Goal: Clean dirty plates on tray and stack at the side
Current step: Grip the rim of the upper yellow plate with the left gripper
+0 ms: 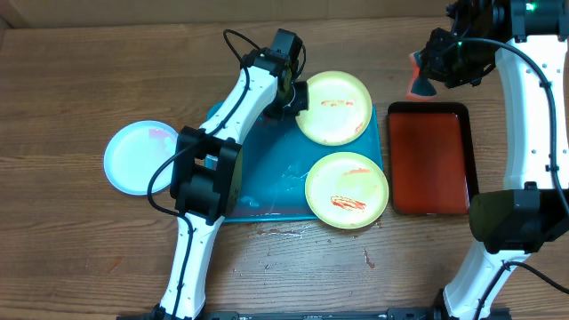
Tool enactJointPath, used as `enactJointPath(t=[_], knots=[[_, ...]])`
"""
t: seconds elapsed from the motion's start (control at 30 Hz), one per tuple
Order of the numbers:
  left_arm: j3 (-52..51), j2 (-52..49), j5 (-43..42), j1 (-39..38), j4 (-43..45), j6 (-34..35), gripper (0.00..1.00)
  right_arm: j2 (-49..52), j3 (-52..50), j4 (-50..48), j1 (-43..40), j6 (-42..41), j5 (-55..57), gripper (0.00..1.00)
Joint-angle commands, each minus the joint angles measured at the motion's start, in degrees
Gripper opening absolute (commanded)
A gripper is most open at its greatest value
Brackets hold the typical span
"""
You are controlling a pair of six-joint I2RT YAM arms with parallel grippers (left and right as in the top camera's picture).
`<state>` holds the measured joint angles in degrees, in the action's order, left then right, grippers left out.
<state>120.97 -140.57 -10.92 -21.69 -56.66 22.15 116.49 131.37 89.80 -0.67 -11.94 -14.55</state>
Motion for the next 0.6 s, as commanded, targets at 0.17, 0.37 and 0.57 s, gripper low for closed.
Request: enactJointPath(t=[0.17,0.37,0.57], knots=[[0.8,1.8,15.0,3.8,-14.9,-10.9,0.04,-2.3,1.0,-0.1,-0.2,0.0,0.4,0.04],[0.8,1.8,17.1,6.5,-18.2,-12.5,0.04,-2.3,1.0,-0.1,-0.2,0.0,0.4,0.04],[0.6,1.8,6.2,7.5,-20.6,-11.0,0.38,-2.3,1.0,-0.1,-0.2,0.0,0.4,0.04]])
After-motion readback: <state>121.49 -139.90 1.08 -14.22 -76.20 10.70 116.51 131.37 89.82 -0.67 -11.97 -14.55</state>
